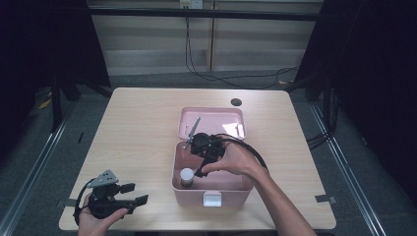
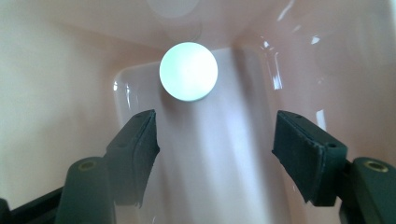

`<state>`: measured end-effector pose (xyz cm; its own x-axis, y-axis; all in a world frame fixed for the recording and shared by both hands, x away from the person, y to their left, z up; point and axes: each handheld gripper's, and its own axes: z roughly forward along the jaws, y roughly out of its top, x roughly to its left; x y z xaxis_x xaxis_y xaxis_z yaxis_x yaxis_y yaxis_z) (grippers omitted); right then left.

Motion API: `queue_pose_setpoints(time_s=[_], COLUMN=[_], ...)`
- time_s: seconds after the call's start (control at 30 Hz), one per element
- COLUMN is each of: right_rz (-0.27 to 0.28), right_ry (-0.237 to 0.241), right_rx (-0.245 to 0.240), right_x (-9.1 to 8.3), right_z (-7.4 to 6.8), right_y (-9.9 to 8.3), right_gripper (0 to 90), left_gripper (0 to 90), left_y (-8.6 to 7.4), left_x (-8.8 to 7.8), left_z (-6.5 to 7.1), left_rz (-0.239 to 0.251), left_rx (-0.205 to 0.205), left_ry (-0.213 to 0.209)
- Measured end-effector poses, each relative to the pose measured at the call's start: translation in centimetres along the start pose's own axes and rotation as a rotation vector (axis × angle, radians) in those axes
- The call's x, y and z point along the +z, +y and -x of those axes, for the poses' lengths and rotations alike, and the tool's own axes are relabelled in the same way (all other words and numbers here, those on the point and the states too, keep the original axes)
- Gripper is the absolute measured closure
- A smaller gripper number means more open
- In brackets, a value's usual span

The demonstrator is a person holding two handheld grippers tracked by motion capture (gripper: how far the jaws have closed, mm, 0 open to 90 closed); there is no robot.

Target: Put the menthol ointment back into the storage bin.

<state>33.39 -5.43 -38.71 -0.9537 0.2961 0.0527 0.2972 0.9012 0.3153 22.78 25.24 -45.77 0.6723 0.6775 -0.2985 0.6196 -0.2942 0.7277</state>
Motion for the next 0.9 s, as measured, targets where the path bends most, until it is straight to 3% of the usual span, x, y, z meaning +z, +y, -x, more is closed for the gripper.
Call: queue_pose_setpoints(time_s=[0.23, 0.63, 0.7, 0.9], right_rz=[0.094, 0.167, 0.218, 0.294], right_ry=[-0.008, -0.023, -0.031, -0.064], right_rx=[0.039, 0.084, 0.089, 0.115], right_x=[-1.2, -2.2, -2.5, -3.1], right_z=[-0.1, 0.0, -0.1, -0.3], right_y=[-1.5, -3.9, -4.6, -5.9], right_gripper=[30.9, 33.7, 33.9, 33.9], left_gripper=[27.5, 27.5, 27.5, 27.5], left_y=[0.0, 0.0, 0.0, 0.0], left_x=[0.0, 0.0, 0.0, 0.0], left_z=[0.0, -0.1, 0.0, 0.0], left_rz=[0.0, 0.001, 0.0, 0.0], left_rx=[-0.002, -0.002, -0.002, -0.003], left_ry=[0.0, 0.001, 0.001, 0.001])
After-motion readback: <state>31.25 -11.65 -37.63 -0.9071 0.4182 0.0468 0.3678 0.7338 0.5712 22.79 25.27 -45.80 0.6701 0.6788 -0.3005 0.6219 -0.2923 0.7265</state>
